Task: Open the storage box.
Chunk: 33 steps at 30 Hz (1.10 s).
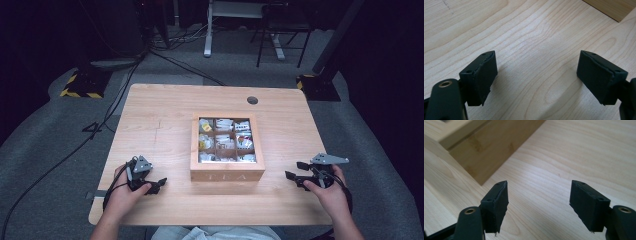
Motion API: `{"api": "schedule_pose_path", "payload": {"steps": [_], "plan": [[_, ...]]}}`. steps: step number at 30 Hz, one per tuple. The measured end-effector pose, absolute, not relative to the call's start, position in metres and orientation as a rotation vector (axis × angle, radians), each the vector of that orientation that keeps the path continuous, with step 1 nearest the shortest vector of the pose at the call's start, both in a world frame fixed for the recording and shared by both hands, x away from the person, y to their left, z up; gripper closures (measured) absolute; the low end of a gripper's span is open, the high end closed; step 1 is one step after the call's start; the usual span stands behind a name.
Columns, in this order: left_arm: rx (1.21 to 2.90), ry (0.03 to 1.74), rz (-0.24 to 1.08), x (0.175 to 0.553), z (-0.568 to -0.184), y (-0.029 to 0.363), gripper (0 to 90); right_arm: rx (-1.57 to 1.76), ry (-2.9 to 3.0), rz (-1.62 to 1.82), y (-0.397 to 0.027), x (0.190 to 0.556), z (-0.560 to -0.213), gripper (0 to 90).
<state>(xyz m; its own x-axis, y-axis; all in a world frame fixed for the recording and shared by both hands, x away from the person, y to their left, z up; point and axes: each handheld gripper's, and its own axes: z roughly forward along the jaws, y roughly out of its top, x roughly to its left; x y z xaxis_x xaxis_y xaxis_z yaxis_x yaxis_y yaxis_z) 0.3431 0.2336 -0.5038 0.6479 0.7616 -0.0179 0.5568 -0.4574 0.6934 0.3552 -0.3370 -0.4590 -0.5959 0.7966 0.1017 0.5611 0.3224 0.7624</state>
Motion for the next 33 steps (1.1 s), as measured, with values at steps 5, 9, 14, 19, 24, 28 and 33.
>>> {"api": "schedule_pose_path", "payload": {"steps": [5,9,14,19,24,28,33], "plan": [[2.184,1.019,0.387,0.343,-0.504,0.234,17.2,1.191,2.286,1.216,-0.331,0.352,-0.439,32.0],[2.185,1.019,0.388,0.343,-0.504,0.234,17.3,1.157,2.279,1.258,-0.325,0.350,-0.427,32.1],[2.185,1.019,0.388,0.343,-0.504,0.234,17.3,1.109,2.275,1.284,-0.318,0.349,-0.415,31.9],[2.185,1.019,0.387,0.343,-0.504,0.234,17.3,1.057,2.296,1.303,-0.307,0.348,-0.409,31.4],[2.183,1.018,0.390,0.343,-0.504,0.234,17.2,1.001,2.363,1.335,-0.292,0.350,-0.414,31.3],[2.183,1.019,0.390,0.343,-0.504,0.234,17.2,0.968,2.412,1.323,-0.279,0.353,-0.420,31.1],[2.184,1.018,0.388,0.343,-0.504,0.234,17.2,0.946,2.438,1.319,-0.269,0.353,-0.426,29.9]]}}
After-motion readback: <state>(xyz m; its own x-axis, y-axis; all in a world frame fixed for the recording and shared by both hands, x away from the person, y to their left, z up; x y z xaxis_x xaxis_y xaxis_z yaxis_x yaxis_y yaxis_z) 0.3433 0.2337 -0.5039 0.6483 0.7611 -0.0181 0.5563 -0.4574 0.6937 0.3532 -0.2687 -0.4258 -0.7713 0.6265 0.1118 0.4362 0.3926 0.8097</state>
